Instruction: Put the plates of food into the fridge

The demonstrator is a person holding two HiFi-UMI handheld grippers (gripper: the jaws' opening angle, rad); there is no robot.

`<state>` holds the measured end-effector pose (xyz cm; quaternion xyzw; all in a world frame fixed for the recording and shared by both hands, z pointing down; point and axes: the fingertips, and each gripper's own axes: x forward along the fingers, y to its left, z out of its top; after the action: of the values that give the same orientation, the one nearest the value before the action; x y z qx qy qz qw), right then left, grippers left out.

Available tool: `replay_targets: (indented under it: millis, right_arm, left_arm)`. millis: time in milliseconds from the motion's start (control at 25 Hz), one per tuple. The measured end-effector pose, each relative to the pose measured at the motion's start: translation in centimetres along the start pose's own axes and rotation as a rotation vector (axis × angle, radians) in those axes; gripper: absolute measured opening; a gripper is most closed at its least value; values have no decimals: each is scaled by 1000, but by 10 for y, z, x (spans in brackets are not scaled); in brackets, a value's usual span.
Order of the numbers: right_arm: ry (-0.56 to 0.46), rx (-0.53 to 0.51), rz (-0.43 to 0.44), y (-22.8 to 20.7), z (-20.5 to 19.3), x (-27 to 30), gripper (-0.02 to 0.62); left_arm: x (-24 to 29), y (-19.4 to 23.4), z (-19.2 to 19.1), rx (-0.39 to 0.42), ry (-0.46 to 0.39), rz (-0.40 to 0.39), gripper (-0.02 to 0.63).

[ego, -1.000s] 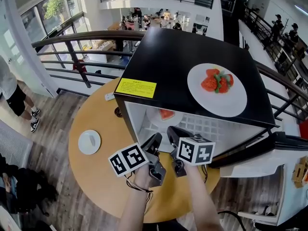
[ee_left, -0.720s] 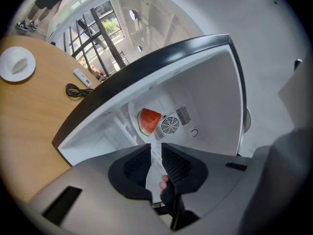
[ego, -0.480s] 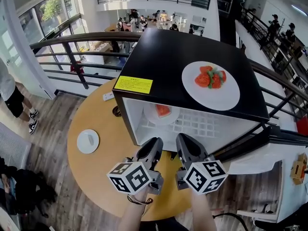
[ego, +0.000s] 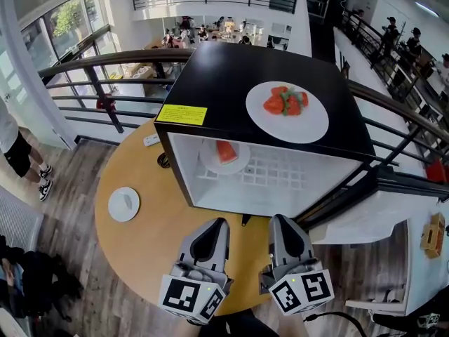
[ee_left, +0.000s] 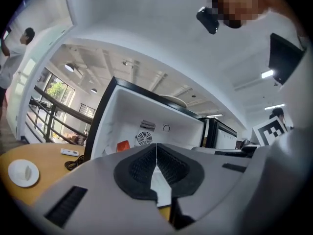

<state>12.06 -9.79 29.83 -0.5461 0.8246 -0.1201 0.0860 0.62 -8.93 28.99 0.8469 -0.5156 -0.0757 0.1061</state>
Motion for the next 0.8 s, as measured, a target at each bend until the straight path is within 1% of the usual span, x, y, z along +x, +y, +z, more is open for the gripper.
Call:
replay_targets:
  millis: [120,280,600,800]
  right_arm:
    - [-18,-17,-25,0,3,-14,12]
    - [-35,-20,-35,5,5,-30,12]
    - [-49,-10,-12,20,9,-51,12]
    - [-53,-6,7,28,10,-59,12]
  left_arm:
    - [-10,-11,0,37,2,0,8]
    - [-20,-20,-1,46,4,6,8]
    - [-37,-30,1,74,12,28,8]
    - [-49,-34,6,60,-14,47,8]
